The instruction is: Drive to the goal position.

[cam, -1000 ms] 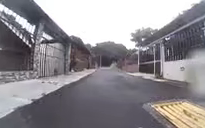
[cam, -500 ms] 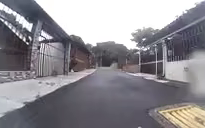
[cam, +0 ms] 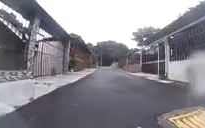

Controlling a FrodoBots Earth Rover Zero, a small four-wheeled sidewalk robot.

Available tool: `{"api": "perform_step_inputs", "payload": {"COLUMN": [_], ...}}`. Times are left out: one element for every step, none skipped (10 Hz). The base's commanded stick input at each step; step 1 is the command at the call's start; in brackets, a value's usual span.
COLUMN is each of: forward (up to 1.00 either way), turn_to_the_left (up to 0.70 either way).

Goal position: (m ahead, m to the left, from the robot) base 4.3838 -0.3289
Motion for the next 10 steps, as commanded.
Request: {"api": "perform_step_inputs", "payload": {"forward": [0.50,0.50,0.50,0.50,0.50,0.50,0.50,0.50,0.50,0.50], "turn_to_the_left": [0.01,0.01,0.01,0.01,0.01,0.01,0.01,0.01,0.01,0.01]}}
